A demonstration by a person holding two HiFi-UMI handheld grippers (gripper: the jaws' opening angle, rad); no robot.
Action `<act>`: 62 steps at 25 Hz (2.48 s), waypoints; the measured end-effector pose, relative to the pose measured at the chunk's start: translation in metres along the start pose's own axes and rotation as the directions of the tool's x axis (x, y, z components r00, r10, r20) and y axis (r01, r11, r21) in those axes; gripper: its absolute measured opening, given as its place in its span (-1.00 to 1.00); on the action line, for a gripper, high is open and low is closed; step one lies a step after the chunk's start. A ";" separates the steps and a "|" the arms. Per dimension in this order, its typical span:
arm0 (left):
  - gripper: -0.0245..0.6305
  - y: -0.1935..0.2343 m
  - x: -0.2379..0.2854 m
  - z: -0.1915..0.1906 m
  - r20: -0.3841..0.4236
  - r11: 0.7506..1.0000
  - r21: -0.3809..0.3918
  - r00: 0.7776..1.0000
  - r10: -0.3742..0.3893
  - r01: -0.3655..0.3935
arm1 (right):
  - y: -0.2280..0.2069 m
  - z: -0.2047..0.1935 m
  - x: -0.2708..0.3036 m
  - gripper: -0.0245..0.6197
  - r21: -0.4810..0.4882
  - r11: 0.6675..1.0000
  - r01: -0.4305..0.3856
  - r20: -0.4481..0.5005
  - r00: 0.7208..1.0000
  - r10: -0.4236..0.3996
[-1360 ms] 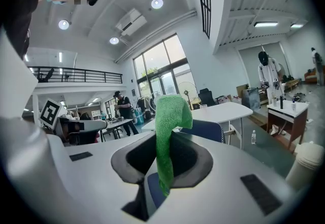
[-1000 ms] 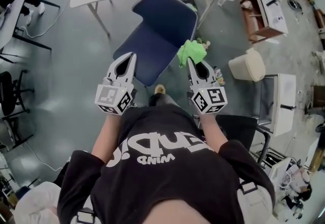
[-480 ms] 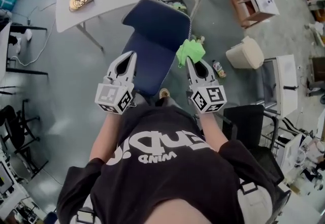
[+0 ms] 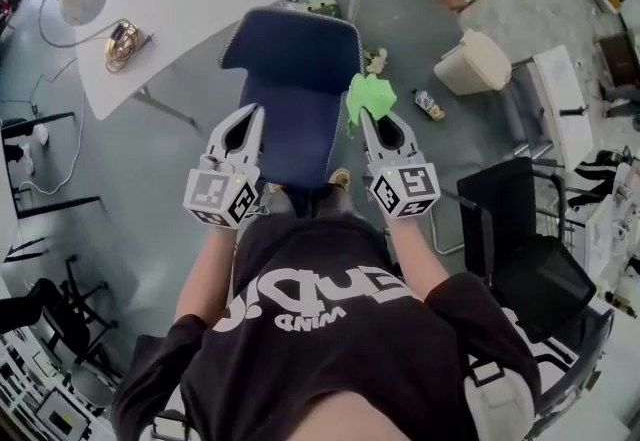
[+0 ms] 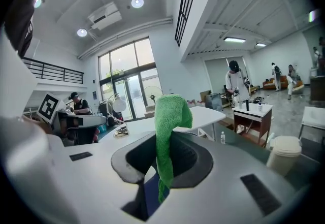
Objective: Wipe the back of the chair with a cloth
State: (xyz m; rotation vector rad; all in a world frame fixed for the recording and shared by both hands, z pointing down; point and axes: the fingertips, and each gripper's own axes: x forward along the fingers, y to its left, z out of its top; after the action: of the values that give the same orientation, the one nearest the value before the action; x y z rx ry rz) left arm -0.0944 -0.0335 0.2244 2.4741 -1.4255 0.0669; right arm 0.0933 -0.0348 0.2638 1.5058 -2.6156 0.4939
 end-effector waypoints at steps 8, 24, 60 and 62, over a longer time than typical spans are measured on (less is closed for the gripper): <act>-0.94 0.006 0.030 -0.023 -0.035 0.997 -0.018 0.997 -0.071 0.071 | -0.021 -0.015 0.012 -0.75 0.022 0.995 0.094 0.000 0.996 -0.094; -0.94 0.061 0.091 -0.097 -0.090 0.991 -0.041 0.988 -0.128 0.124 | -0.062 -0.079 0.082 -0.75 0.034 0.972 0.232 -0.017 0.973 -0.231; -0.94 0.138 0.112 -0.163 -0.112 0.998 -0.061 0.993 -0.039 0.032 | -0.071 -0.144 0.246 -0.75 0.023 0.988 0.150 -0.025 0.988 -0.150; -0.94 0.147 0.105 -0.166 -0.118 0.998 -0.061 0.993 -0.023 0.015 | -0.061 -0.148 0.255 -0.75 0.029 0.991 0.133 -0.026 0.991 -0.133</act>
State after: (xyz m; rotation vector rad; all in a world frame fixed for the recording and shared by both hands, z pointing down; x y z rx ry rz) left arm -0.1495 -0.1472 0.4349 2.3923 -1.3353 0.1615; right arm 0.0021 -0.2273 0.4765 1.6589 -2.4796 0.5378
